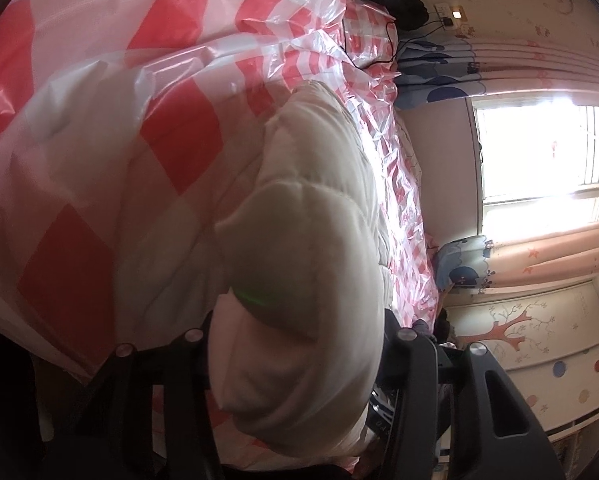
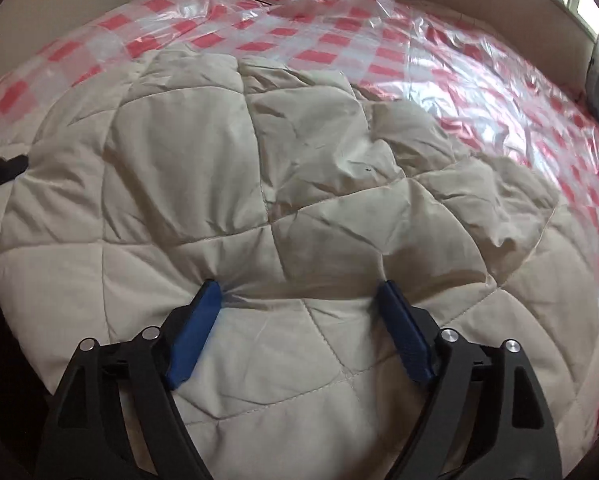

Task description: Fold large clothes

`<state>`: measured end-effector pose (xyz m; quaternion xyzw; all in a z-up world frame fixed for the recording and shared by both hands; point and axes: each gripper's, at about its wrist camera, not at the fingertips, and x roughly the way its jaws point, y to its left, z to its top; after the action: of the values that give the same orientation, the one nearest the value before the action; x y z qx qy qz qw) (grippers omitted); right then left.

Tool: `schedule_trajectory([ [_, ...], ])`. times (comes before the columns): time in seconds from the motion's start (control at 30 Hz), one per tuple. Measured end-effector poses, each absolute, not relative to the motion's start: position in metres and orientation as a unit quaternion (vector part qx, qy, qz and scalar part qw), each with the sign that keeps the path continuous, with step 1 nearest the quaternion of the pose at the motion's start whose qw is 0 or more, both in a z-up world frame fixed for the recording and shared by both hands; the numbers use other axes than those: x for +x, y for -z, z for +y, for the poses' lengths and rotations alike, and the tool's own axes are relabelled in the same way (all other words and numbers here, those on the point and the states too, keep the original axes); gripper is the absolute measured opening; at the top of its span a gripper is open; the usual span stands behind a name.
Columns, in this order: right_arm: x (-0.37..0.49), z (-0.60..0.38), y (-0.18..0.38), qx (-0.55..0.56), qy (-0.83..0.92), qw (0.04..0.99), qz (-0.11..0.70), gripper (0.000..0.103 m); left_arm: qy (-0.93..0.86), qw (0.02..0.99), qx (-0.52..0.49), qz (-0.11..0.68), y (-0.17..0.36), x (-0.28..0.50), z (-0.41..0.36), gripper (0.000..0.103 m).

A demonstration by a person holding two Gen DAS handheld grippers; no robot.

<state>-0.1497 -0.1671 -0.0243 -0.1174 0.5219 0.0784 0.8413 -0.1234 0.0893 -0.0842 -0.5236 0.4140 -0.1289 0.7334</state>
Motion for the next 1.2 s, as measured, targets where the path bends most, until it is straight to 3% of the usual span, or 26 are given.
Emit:
schedule_trajectory([
  [0.17,-0.175,-0.158,-0.006,-0.113,-0.082,0.861,0.49,0.078,0.136,0.726,-0.531,0.415,0.089,-0.123,0.095,0.049],
  [0.33,-0.183,-0.151,0.021,-0.147,-0.082,0.843,0.512,0.079,0.132,0.736,-0.52,0.413,0.084,-0.124,0.089,0.049],
  [0.53,-0.128,-0.153,-0.037,-0.139,-0.065,0.868,0.472,0.08,0.128,0.742,-0.516,0.408,0.084,-0.125,0.09,0.049],
  [0.67,-0.038,-0.178,0.005,-0.132,-0.002,0.84,0.527,0.083,0.116,0.746,-0.516,0.404,0.082,-0.126,0.087,0.049],
  [0.7,-0.02,-0.183,0.032,-0.127,-0.005,0.813,0.568,0.091,0.116,0.746,-0.516,0.404,0.082,-0.126,0.087,0.049],
  [0.77,-0.01,-0.19,0.047,-0.105,-0.017,0.801,0.589,0.093,0.113,0.749,-0.511,0.405,0.078,-0.124,0.085,0.049],
  [0.97,-0.115,-0.179,-0.024,-0.141,-0.094,0.858,0.486,0.092,0.106,0.762,-0.492,0.408,0.072,-0.124,0.081,0.049],
  [1.07,-0.155,-0.157,-0.003,-0.214,-0.097,0.844,0.482,0.092,0.107,0.773,-0.482,0.398,0.066,-0.127,0.077,0.046],
  [1.2,-0.165,-0.148,0.033,-0.229,-0.087,0.846,0.473,0.093,0.104,0.79,-0.465,0.385,0.051,-0.134,0.066,0.041],
])
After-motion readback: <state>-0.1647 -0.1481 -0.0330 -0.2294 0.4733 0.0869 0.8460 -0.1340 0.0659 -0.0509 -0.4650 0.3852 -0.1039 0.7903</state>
